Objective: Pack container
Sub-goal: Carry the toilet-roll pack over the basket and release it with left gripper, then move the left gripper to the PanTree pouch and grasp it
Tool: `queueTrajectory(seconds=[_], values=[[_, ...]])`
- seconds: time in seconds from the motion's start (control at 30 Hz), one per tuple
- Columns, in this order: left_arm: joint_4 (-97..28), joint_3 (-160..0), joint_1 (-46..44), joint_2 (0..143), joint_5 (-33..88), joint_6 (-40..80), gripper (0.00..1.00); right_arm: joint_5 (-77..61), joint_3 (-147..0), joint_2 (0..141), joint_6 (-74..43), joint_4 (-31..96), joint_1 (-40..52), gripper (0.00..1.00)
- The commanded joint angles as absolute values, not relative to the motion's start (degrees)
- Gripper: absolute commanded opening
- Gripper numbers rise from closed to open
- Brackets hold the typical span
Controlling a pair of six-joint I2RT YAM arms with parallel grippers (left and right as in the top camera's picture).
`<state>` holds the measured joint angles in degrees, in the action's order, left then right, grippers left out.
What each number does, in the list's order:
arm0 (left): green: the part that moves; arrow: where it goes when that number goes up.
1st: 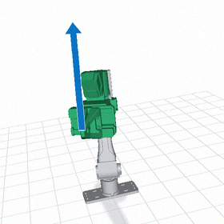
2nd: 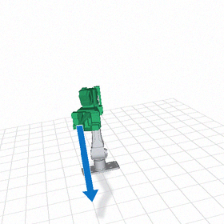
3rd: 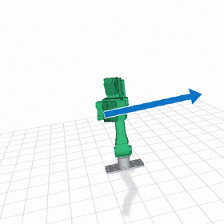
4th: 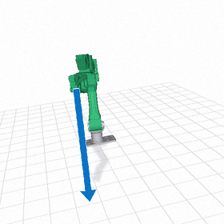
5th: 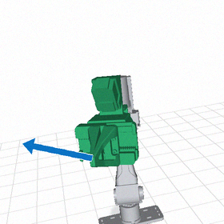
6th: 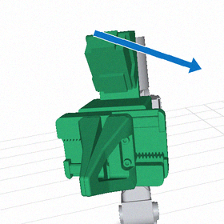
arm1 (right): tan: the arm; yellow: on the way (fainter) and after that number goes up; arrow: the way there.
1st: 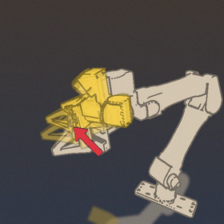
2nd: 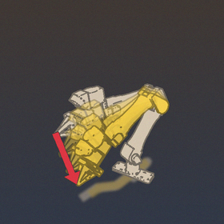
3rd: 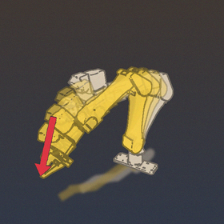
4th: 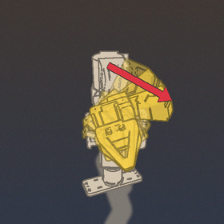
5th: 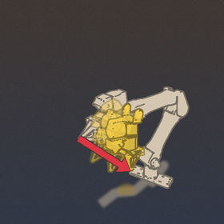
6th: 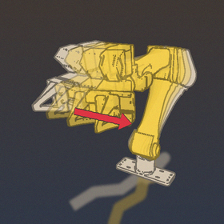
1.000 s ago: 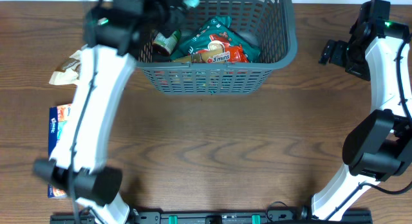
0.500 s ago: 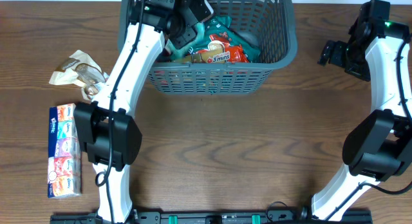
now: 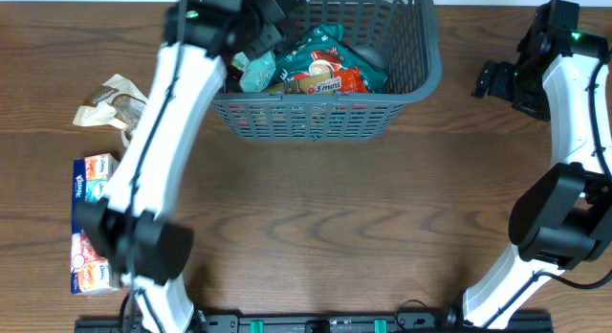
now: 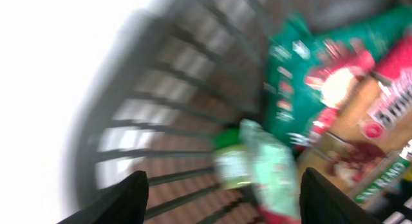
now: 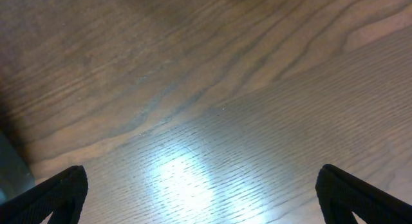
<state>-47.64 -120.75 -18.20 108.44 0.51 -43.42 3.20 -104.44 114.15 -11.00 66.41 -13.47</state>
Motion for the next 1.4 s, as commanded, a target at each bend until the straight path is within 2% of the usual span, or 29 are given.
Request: queueTrajectory(seconds=[0.0, 0.1, 0.27, 0.37, 0.5, 0.7, 0.97, 1.2, 1.37], values=[[-46.87, -125.56, -17.26, 99.02, -7.60, -40.97, 0.63, 2.96, -104.29, 113.69, -9.93, 66.57, -13.04, 0.99], [-46.68, -125.91, -13.43, 94.48, -12.40, -30.00, 0.70, 2.96, -104.29, 113.69, -9.50, 66.65, -13.04, 0.99], [-52.53, -125.86, 0.30, 92.44, -13.56, -0.54, 0.83, 2.96, -104.29, 113.69, -9.10, 66.92, -13.04, 0.99], [-56.25, -125.56, 7.14, 94.80, -13.56, 11.35, 0.98, 2.85, -104.29, 113.69, -9.13, 66.85, -13.04, 0.99], [-58.65, -124.22, 11.44, 100.38, -13.54, 21.28, 0.99, 2.55, -104.29, 113.69, -9.15, 66.59, -13.04, 0.99], [-63.55, -124.11, 11.51, 111.63, -13.54, 33.34, 0.98, 2.46, -104.29, 113.69, -9.87, 65.69, -12.97, 0.99], [-68.36, -123.83, 11.49, 122.58, -11.94, 44.75, 0.98, 2.57, -104.29, 113.69, -9.78, 64.25, -13.15, 0.99], [-68.23, -122.91, 11.51, 128.29, -10.96, 37.63, 0.98, 2.85, -104.29, 113.69, -9.72, 63.20, -13.19, 0.99], [-66.46, -119.83, 11.51, 129.36, -11.09, 37.32, 0.99, 3.22, -104.29, 113.69, -9.30, 63.11, -13.21, 0.99]])
